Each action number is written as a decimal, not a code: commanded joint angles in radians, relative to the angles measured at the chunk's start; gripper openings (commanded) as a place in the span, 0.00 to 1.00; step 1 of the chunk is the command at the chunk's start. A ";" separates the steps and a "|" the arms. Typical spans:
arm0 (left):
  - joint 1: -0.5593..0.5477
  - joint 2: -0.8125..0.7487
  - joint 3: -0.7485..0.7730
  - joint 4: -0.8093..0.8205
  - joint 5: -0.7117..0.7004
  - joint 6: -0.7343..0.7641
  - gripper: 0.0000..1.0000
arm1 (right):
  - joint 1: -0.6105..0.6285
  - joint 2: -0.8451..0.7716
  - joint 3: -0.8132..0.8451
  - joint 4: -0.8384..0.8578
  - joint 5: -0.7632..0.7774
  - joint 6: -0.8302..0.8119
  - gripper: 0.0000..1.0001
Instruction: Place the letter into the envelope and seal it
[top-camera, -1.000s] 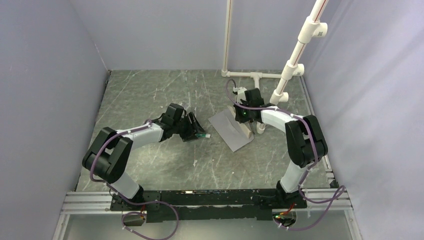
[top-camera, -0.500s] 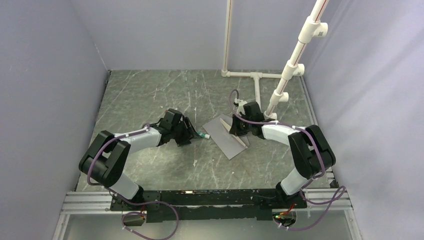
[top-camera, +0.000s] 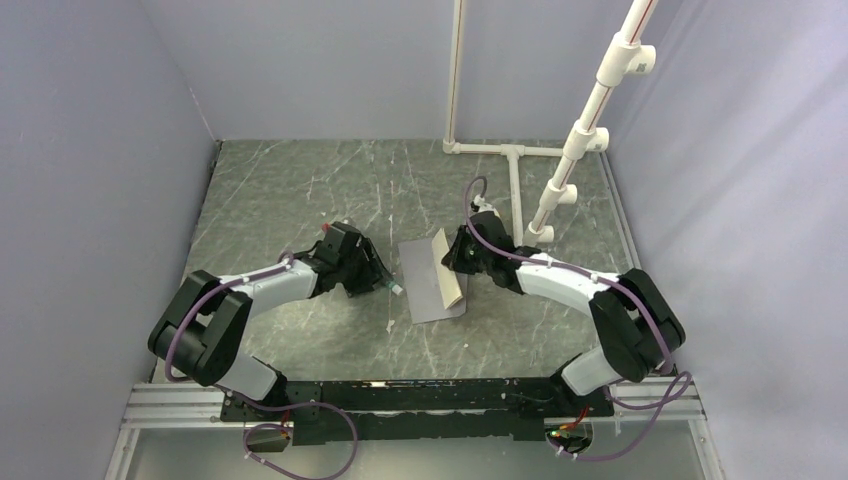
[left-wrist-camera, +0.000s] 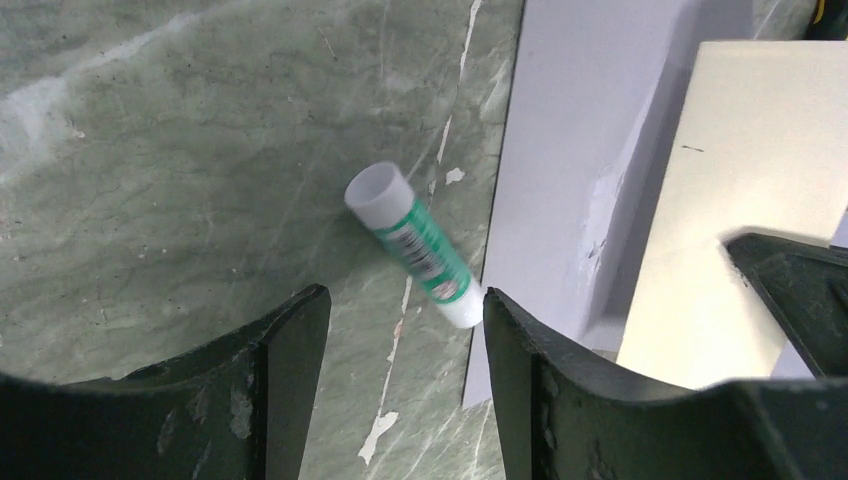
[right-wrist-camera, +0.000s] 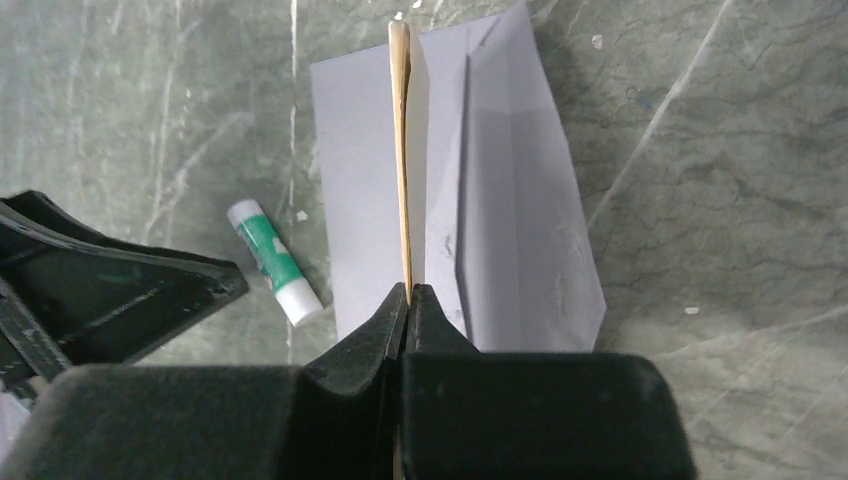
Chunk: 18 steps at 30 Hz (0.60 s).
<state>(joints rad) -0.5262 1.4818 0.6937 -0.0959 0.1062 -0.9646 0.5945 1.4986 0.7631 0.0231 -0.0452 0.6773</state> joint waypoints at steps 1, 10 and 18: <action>-0.005 0.000 -0.002 -0.006 -0.022 0.004 0.63 | 0.020 -0.030 -0.013 0.005 0.084 0.149 0.00; -0.005 -0.003 0.008 -0.001 -0.008 0.043 0.65 | 0.022 -0.107 -0.006 0.019 0.122 0.045 0.00; -0.004 0.021 0.043 -0.073 -0.024 0.050 0.65 | -0.003 -0.079 -0.077 0.153 0.112 0.020 0.00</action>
<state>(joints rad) -0.5262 1.4937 0.7025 -0.1253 0.1036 -0.9287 0.6044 1.4036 0.7311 0.0750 0.0528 0.7170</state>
